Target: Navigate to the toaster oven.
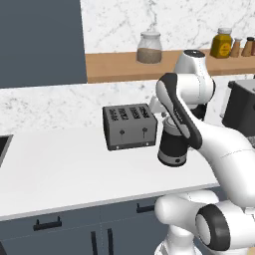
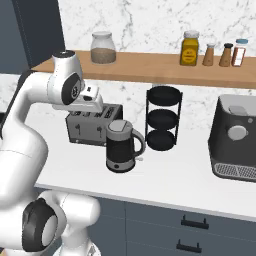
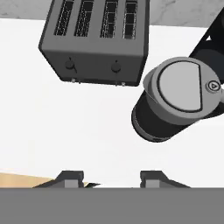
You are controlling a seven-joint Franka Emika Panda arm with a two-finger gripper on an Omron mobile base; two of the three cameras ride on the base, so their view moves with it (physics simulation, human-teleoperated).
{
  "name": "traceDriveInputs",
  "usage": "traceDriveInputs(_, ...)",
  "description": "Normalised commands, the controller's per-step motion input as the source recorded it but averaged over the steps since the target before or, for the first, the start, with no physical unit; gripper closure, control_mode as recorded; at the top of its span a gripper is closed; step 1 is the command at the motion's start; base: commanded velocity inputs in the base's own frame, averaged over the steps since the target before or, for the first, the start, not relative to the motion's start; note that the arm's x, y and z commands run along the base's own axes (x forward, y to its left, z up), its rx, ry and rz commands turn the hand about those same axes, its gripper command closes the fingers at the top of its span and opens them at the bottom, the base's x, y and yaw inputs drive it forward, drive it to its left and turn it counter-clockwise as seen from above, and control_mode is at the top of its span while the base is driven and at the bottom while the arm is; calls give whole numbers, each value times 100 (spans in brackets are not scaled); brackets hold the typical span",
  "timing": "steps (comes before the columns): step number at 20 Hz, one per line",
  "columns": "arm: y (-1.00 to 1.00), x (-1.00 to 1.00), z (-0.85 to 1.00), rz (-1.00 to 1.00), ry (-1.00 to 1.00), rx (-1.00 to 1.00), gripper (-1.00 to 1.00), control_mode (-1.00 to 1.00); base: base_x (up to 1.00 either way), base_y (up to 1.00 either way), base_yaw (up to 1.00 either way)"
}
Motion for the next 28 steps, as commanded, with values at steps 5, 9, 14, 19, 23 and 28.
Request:
traceDriveInputs(5, 0, -43, -8, 0, 0, 0, -100, -100, 0, 0, 0)
traceDriveInputs(9, 0, -85, -30, 2, 0, 0, -100, -100, 0, 0, 0)
traceDriveInputs(14, 0, -66, -35, 4, 0, -3, -100, -100, 0, 0, 0)
traceDriveInputs(19, 0, -11, -8, 1, 0, -1, -100, 100, -49, 0, 6)
traceDriveInputs(23, 0, 0, 0, 0, 0, 0, -100, 100, -66, 14, 18)
traceDriveInputs(28, 0, 0, 0, 0, 0, 0, -100, 100, -23, 32, 45)
